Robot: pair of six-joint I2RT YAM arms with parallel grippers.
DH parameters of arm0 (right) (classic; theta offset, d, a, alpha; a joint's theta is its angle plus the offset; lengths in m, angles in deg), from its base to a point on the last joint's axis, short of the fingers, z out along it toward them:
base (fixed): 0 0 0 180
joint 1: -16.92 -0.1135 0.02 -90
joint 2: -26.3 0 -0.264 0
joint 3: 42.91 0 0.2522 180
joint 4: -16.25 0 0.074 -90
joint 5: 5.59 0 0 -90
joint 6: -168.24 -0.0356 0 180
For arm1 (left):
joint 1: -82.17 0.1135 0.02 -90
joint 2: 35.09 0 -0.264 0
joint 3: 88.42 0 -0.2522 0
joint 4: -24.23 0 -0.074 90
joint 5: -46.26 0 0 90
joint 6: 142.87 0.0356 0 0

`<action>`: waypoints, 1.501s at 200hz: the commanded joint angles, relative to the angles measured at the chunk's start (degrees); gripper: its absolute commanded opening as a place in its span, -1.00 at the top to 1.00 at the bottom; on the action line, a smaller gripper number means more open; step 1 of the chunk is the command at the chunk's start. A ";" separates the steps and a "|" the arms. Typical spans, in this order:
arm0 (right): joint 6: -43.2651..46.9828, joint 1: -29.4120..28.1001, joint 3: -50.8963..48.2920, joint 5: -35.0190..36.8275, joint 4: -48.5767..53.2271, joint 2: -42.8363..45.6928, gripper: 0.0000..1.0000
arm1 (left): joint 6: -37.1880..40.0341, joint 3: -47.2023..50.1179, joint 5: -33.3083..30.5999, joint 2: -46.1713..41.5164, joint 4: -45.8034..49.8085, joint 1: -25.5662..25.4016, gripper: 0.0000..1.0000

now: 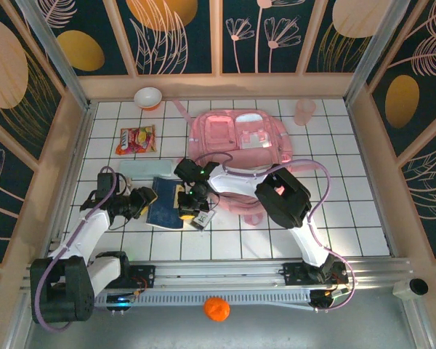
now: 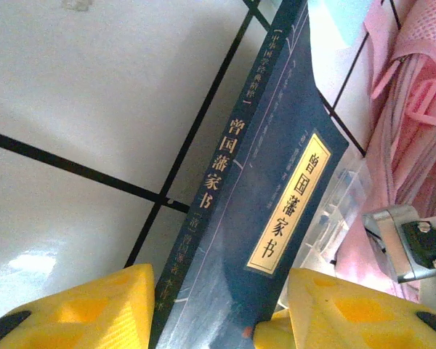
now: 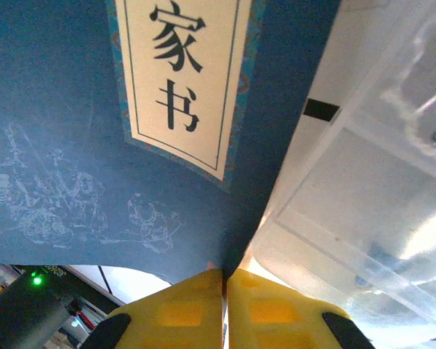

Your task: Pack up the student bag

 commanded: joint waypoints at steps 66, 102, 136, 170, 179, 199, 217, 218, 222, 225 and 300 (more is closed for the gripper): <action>-0.97 0.30 -2.03 0.50 -8.07 -0.64 0.83 | -1.62 2.03 19.40 1.52 -1.17 -1.26 -0.01; -1.39 1.15 -3.12 0.41 -9.25 0.15 0.84 | -3.59 2.49 21.13 0.02 -2.85 -1.30 -0.01; -1.37 1.87 -3.49 0.84 -9.46 1.16 0.84 | -2.28 3.16 16.67 0.01 -0.74 -1.30 0.05; -1.31 2.08 -3.67 1.98 -9.67 2.92 0.84 | 3.75 -2.17 6.96 0.81 6.89 -1.30 0.24; -1.50 2.03 -3.68 2.24 -10.16 3.70 0.81 | 4.31 -3.39 5.10 1.01 7.68 -1.30 0.33; -2.08 2.28 -3.76 2.47 -11.51 5.33 0.74 | 4.58 -4.90 2.94 1.19 7.86 -1.30 0.58; -2.75 2.47 -3.67 3.15 -12.24 7.47 0.66 | 5.45 -6.50 0.03 0.63 9.31 -1.30 0.75; -2.76 2.50 -3.67 3.18 -12.29 7.53 0.65 | 5.48 -6.67 -0.17 0.60 9.38 -1.30 0.75; -2.83 2.48 -3.66 3.41 -12.44 8.16 0.64 | 5.71 -7.17 -0.91 0.39 9.79 -1.28 0.78; -2.91 2.57 -3.67 3.58 -12.53 8.65 0.62 | 5.84 -7.50 -1.34 0.21 10.00 -1.30 0.81; -4.91 7.29 -12.60 11.06 -22.01 26.71 0.12 | 5.83 -16.41 4.37 -4.00 4.13 -1.30 1.00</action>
